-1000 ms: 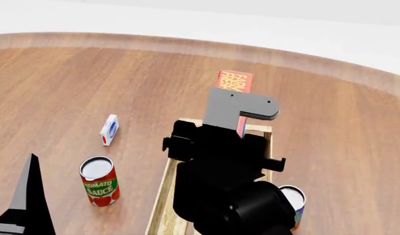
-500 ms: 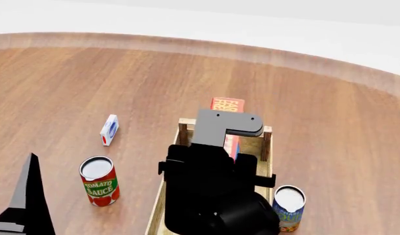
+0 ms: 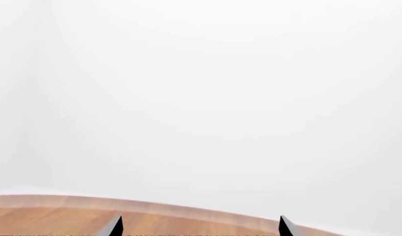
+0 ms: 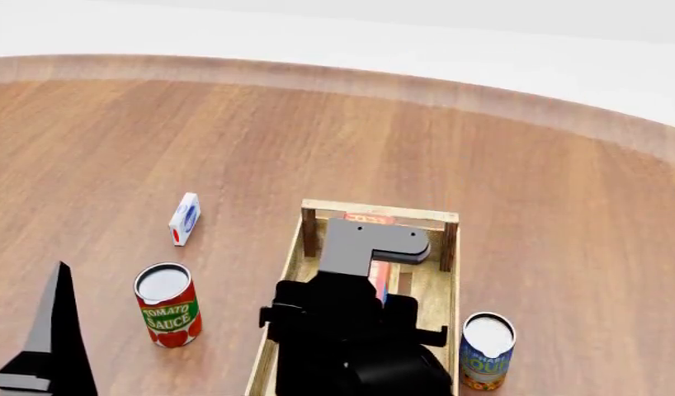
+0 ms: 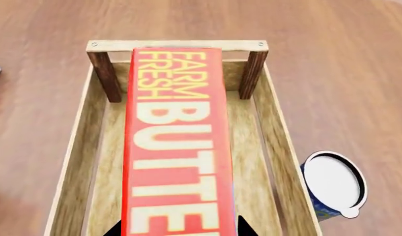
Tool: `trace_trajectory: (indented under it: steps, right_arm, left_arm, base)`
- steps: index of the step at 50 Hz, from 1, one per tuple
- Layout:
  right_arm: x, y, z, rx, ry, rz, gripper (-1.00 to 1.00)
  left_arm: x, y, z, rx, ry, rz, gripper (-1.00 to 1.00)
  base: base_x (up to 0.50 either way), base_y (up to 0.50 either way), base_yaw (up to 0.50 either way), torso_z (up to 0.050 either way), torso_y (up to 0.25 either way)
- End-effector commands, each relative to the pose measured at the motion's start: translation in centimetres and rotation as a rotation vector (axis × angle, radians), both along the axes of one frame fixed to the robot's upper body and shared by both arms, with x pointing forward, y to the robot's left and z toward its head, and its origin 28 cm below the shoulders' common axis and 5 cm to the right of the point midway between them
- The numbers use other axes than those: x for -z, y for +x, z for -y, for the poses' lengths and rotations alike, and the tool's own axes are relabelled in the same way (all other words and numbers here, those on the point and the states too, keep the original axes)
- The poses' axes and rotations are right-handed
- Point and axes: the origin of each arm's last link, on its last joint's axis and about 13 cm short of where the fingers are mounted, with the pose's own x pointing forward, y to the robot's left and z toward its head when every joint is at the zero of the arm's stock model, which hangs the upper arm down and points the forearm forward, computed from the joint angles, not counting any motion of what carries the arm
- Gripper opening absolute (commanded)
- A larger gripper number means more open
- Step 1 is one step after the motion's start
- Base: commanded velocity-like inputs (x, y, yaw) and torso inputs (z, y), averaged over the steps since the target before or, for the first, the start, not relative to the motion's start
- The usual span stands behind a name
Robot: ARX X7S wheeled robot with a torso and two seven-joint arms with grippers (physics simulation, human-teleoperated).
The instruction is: Pick up the butter and put it in the tray.
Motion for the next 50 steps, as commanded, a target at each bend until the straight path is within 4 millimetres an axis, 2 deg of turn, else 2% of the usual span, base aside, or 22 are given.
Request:
trace_trajectory:
  steps: [1,8,30,50]
  right_arm:
    - [0.1,0.7,-0.1,-0.023,0.013,0.018,-1.0]
    - [0.4,0.9,-0.1,-0.019,0.054,-0.008,-1.0]
    - [2.8,0.6,0.9,0.011,-0.015,-0.052,-1.0]
    - [3.3,0.2,0.7,-0.042,-0.03,-0.037,-1.0]
  left_arm:
    - [0.4,0.2,0.1,0.001,0.007,-0.011,1.0]
    - [0.4,0.2,0.1,-0.001,0.01,-0.012,1.0]
    - [0.6,0.2,0.1,0.004,0.013,-0.017,1.0]
    - [0.7,0.2,0.2,0.008,0.016,-0.018,1.0]
  base:
    - [0.0,0.0,0.0,0.0,0.0]
    - [0.0,0.0,0.0,0.0,0.001]
    - [0.0,0.0,0.0,0.0,0.001]
    - [0.0,0.0,0.0,0.001,0.002]
